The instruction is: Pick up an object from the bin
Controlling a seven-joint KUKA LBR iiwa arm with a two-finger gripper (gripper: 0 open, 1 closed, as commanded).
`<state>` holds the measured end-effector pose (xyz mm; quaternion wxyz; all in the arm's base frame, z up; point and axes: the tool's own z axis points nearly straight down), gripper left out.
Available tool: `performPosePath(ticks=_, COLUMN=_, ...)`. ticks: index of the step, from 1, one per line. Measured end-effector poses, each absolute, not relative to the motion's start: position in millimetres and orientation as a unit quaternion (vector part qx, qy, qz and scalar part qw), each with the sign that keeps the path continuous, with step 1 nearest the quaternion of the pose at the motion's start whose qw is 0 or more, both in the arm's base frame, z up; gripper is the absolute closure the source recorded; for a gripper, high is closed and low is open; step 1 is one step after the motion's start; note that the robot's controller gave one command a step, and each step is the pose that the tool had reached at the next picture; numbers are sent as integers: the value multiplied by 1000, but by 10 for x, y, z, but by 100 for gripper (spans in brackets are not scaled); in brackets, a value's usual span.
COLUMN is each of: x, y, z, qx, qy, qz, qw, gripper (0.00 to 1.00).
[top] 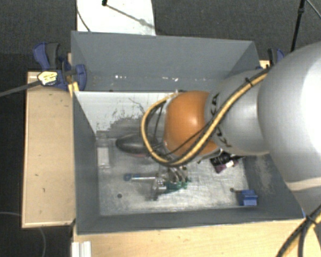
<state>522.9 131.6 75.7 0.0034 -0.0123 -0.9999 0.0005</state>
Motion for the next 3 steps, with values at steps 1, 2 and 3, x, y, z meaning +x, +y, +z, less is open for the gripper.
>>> performPosePath(ticks=1, x=5246, y=1329, z=789, qx=-14, qy=-1000, qz=-1, qw=0, gripper=100)
performPosePath(ticks=2, x=5198, y=1541, z=1939, qx=-36, qy=-999, qz=-2, qw=-4, gripper=100)
performPosePath(ticks=3, x=5055, y=1689, z=2712, qx=93, qy=-996, qz=-1, qw=-4, gripper=100)
